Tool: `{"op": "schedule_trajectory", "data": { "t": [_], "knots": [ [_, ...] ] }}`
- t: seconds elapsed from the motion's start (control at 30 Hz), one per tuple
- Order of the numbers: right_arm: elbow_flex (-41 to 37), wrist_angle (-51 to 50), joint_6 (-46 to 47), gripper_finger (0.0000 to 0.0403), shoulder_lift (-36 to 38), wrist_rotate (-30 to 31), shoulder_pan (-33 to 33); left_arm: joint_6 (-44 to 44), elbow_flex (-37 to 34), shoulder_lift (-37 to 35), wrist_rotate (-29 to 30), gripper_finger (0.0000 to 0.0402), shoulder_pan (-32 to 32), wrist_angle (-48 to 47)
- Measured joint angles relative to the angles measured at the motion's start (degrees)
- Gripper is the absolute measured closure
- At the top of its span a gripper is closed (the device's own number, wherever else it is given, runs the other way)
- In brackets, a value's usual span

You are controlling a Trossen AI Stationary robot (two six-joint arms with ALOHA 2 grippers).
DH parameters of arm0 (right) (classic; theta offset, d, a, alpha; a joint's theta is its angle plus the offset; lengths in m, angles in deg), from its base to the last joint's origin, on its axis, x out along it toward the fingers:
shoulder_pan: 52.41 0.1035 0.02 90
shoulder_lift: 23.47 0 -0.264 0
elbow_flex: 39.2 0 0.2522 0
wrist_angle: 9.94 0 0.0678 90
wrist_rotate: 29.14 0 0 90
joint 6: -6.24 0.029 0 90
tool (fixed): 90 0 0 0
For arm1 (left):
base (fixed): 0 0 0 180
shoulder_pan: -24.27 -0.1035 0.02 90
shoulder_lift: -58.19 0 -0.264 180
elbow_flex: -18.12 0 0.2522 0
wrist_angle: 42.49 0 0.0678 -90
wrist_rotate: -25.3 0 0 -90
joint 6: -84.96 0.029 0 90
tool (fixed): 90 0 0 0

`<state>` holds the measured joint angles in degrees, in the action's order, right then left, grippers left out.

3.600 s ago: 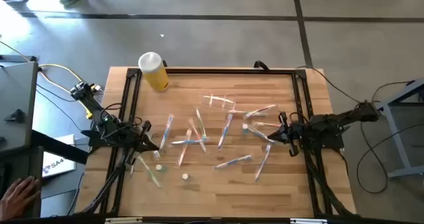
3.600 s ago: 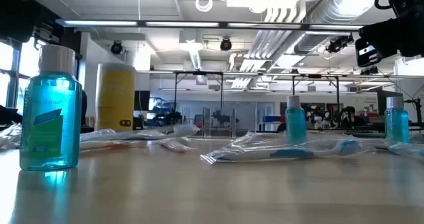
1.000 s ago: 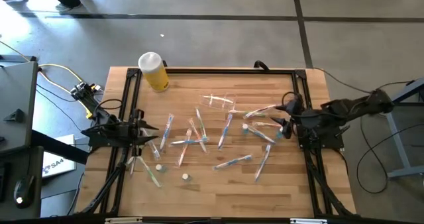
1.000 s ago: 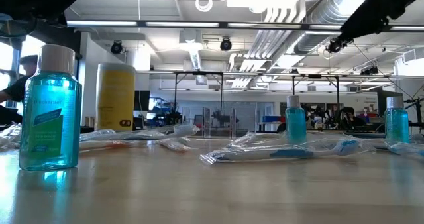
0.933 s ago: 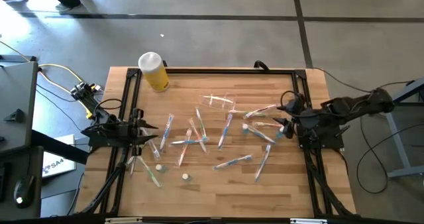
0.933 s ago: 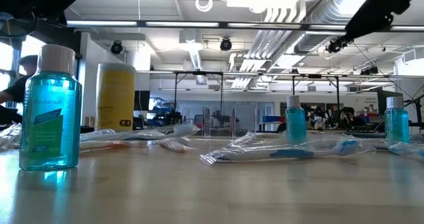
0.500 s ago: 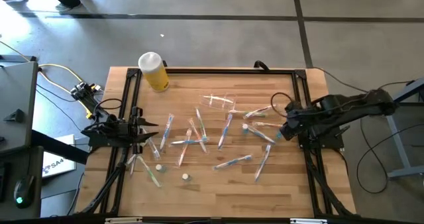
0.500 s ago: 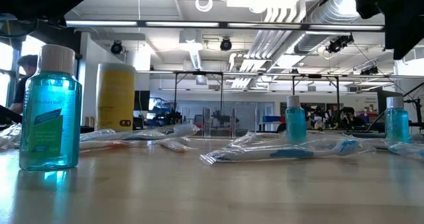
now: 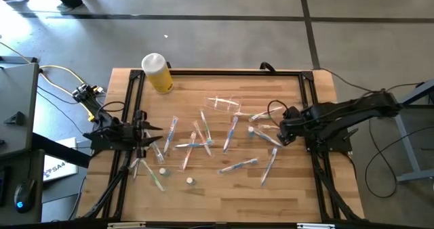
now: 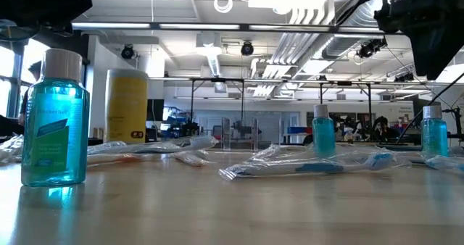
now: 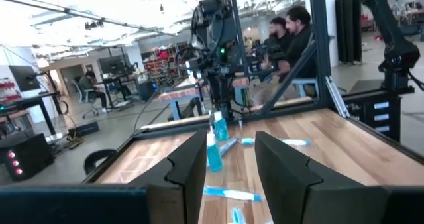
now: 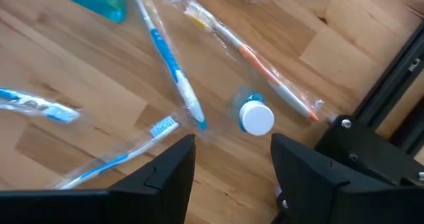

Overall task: Pick & Place toothbrushing station
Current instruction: Put the blue mouthwash into the transparent organizer

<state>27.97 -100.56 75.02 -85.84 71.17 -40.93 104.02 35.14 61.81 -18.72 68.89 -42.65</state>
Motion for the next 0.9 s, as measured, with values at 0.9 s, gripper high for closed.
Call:
{"op": "schedule_trajectory", "data": {
  "t": [0.9],
  "knots": [
    [-9.5, 7.2, -7.6, 0.0218, -1.8, -2.1, -7.1, -2.9, 0.0, 0.0, 0.0, 0.0274, 0.0, -3.5]
  ]
}}
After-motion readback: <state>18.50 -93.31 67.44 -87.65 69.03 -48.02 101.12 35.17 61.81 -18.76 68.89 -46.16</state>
